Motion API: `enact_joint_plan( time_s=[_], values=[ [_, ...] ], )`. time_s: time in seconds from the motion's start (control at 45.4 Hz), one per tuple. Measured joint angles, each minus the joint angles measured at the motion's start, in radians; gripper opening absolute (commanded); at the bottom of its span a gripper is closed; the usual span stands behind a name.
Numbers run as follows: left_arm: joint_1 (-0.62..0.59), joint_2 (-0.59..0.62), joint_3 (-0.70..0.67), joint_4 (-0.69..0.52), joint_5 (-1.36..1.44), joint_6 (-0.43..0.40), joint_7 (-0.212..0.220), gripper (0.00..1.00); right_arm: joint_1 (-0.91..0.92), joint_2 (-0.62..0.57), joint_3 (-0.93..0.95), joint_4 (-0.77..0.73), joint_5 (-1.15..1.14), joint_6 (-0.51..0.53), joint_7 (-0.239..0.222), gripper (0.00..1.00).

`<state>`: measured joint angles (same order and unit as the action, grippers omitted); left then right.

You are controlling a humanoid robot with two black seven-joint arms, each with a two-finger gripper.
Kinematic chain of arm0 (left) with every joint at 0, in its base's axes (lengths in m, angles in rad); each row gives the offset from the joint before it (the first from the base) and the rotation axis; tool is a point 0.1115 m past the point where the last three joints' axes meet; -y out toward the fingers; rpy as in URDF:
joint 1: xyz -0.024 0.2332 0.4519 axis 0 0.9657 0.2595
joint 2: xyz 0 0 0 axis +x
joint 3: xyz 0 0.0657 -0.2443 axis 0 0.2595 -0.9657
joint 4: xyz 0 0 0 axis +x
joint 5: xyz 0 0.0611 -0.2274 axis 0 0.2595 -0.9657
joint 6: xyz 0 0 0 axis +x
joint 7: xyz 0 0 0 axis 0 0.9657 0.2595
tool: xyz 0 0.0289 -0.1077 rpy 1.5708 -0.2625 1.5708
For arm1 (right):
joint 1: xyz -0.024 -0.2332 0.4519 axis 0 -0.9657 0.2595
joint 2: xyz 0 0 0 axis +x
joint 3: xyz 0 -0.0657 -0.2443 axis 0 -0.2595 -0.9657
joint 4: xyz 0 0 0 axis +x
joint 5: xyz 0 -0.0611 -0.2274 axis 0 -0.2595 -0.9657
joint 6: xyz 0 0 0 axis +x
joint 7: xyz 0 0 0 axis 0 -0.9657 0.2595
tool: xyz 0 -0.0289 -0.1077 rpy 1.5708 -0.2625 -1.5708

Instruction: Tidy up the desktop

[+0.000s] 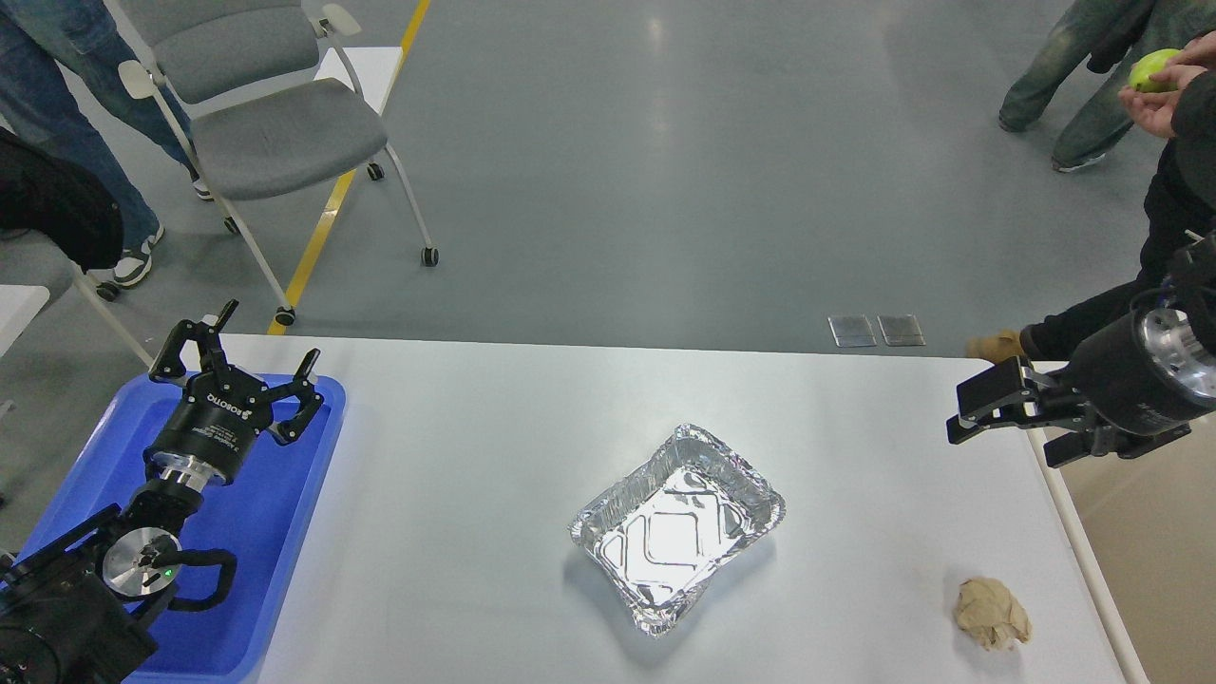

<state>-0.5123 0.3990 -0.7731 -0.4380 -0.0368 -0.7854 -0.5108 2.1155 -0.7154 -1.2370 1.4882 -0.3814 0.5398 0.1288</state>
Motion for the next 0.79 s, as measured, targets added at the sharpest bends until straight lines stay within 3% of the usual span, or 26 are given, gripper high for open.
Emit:
enact_joint_plan(
  time_s=[0.396, 0.793],
  values=[
    [0.0, 0.0, 0.0, 0.0, 0.0, 0.0, 0.0, 0.99, 0.009, 0.075, 0.063, -0.028, -0.001, -0.002, 0.001, 1.0],
    [0.0, 0.0, 0.0, 0.0, 0.0, 0.0, 0.0, 0.99, -0.004, 0.298, 0.147, -0.112, 0.002, -0.077, 0.002, 1.0]
  ],
)
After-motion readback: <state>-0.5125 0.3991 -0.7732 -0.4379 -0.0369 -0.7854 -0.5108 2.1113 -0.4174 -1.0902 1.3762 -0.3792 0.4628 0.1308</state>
